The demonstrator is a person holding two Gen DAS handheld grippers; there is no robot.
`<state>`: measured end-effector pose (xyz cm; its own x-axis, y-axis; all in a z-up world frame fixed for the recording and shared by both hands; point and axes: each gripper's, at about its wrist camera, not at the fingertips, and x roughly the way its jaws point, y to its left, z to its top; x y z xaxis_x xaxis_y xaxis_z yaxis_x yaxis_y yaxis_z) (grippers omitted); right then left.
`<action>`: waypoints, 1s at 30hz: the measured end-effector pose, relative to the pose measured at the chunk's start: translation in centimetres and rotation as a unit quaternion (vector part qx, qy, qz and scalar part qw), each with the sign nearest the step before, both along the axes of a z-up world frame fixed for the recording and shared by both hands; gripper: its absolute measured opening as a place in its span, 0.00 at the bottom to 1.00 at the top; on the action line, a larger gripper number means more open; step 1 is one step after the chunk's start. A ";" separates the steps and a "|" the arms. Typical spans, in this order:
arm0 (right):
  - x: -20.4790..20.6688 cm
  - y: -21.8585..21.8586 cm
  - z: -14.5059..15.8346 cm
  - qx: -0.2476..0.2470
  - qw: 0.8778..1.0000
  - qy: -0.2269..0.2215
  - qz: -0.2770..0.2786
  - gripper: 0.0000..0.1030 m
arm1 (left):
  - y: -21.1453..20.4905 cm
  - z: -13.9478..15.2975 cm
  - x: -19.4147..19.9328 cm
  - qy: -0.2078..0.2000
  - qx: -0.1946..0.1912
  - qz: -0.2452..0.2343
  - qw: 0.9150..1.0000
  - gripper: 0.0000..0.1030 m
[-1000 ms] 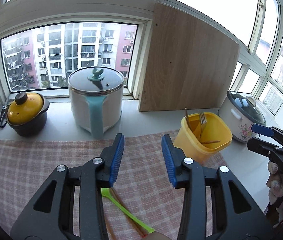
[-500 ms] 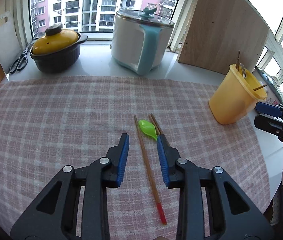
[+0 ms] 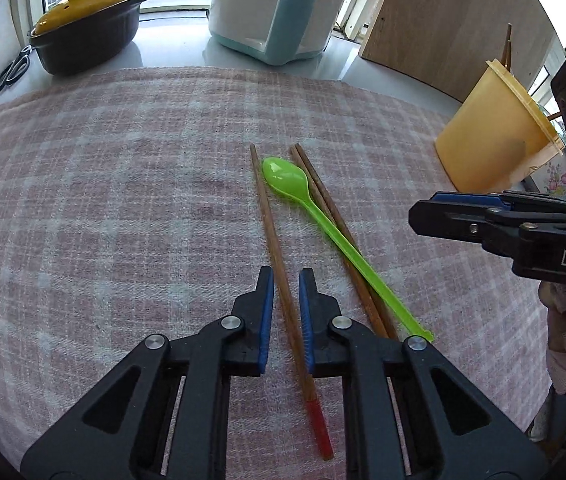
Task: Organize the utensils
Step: 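Close the left tool on a wooden chopstick while the right tool grasps the green plastic spoon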
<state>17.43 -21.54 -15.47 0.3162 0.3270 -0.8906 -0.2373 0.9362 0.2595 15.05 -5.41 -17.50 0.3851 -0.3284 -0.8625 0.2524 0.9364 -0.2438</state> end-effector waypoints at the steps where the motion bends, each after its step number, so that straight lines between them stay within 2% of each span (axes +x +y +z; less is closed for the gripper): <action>1: 0.2 0.3 -0.3 0.001 1.000 0.004 0.003 0.38 | -0.1 -0.1 0.1 0.000 0.002 0.001 1.000 0.11; 6: 1.2 1.6 -1.2 -0.002 1.000 0.015 0.013 0.34 | -0.7 -0.8 0.6 -0.002 0.020 0.007 1.000 0.08; 14: 2.4 2.6 -1.7 0.032 0.998 0.032 0.032 0.26 | -0.3 -1.0 0.9 -0.002 0.025 0.014 1.000 0.06; 20: 3.6 3.6 -2.2 0.065 0.996 0.055 0.038 0.22 | 1.5 -1.0 1.2 0.006 0.019 0.030 0.999 0.05; 30: 5.4 5.7 -3.1 0.044 0.996 0.061 0.048 0.22 | 2.8 -0.8 1.0 0.012 0.015 0.037 0.999 0.05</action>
